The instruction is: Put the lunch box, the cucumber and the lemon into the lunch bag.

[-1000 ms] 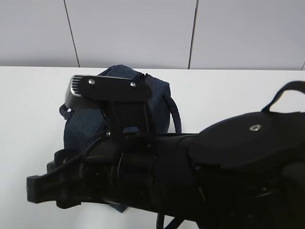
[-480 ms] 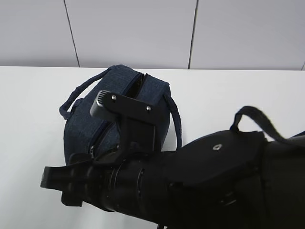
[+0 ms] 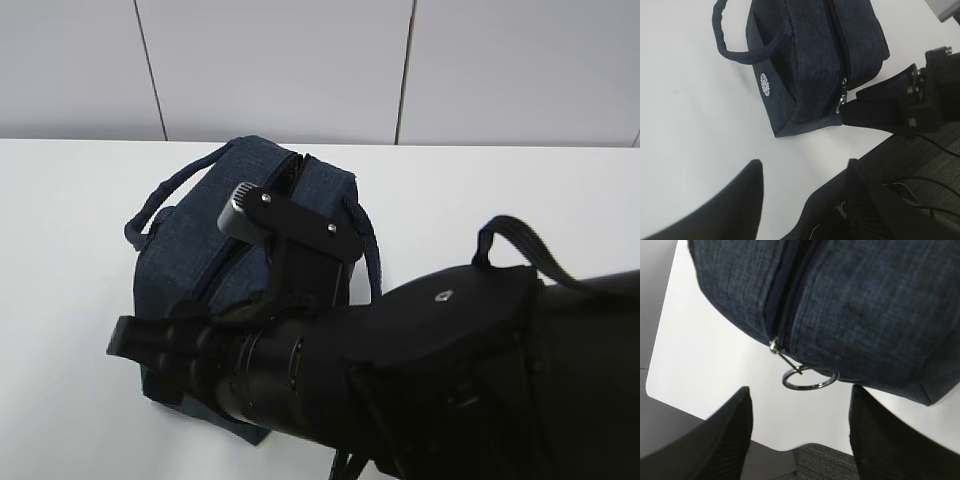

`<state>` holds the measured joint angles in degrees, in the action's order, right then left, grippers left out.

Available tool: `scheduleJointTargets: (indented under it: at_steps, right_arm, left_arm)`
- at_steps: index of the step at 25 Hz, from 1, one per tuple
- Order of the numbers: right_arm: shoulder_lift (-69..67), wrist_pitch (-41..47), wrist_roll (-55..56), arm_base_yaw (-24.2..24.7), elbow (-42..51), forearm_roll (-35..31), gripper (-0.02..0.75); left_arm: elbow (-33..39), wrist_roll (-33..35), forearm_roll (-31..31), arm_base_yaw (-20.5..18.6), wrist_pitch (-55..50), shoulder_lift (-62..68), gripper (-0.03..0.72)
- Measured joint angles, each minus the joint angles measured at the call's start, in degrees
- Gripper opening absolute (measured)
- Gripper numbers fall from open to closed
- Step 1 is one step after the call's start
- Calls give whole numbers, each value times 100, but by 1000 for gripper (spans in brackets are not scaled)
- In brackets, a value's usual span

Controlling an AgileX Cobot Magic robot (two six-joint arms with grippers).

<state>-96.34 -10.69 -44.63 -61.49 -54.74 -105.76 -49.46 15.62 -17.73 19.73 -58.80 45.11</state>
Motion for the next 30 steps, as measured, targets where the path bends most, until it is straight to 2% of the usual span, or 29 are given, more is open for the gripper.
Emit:
scheduleJointTargets:
  at_steps: [21, 25, 30]
  right_arm:
    - [-436, 288, 379, 332, -411, -10, 439]
    - [-445, 256, 379, 332, -449, -10, 363]
    - [-445, 293, 379, 332, -449, -10, 211]
  left_arm:
    - [0, 0, -64, 0, 132, 0, 363]
    - [0, 0, -67, 0, 132, 0, 363]
    - [0, 0, -77, 0, 132, 0, 363]
